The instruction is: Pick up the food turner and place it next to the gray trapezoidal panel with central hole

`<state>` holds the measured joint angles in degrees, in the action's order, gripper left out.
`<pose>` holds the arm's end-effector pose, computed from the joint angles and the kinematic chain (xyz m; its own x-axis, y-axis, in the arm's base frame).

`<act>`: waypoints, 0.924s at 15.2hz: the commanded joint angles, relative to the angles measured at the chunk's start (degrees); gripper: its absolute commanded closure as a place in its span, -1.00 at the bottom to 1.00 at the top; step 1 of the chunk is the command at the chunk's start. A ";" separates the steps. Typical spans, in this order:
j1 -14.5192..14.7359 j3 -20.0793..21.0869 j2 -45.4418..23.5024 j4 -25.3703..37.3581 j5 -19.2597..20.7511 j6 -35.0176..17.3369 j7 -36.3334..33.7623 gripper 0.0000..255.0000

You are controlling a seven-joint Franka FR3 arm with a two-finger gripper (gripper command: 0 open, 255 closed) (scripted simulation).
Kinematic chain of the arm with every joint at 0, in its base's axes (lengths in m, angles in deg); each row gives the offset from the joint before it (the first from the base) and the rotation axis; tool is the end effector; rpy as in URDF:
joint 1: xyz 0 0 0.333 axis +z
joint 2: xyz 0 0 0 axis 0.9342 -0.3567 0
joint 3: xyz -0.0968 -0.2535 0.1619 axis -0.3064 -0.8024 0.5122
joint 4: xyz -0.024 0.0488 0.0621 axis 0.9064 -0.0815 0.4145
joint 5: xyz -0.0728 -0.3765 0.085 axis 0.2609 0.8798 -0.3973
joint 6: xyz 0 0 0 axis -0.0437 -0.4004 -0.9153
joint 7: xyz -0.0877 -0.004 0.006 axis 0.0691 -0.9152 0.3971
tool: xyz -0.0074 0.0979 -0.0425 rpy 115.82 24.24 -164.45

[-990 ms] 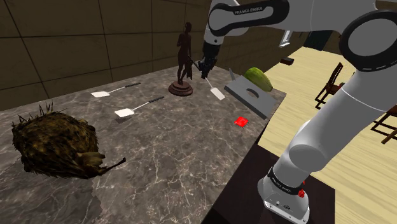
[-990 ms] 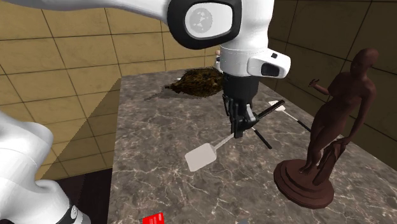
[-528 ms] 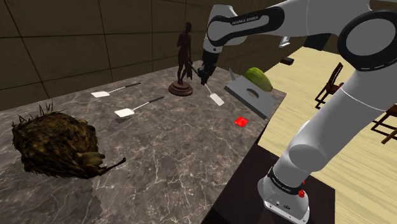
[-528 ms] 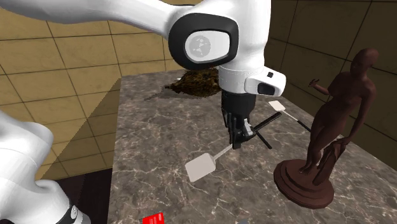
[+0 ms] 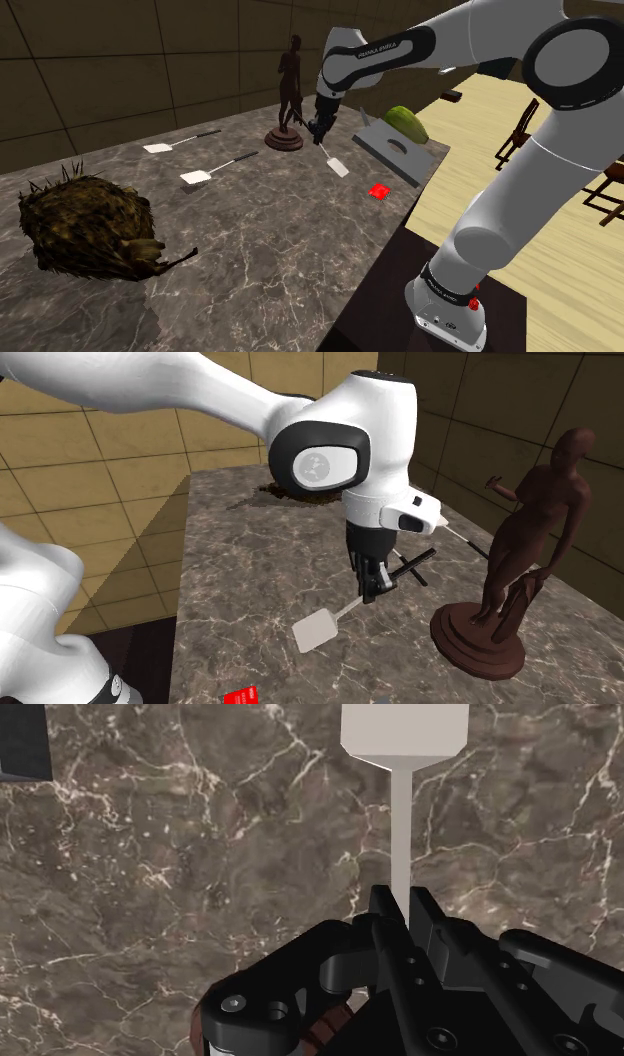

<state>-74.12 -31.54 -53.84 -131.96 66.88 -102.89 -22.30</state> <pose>0.5202 -0.0704 0.4452 0.9978 0.0106 0.0660 0.0106 -0.9999 -0.0008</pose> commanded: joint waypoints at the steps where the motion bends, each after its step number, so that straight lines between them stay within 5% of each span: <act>1: -0.06 -0.07 -0.52 -0.95 -0.03 -1.50 0.16 1.00; 14: -0.05 -0.11 -5.23 -6.22 -0.41 -11.46 0.50 1.00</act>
<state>-74.17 -31.65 -58.68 -137.86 66.50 -113.63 -21.83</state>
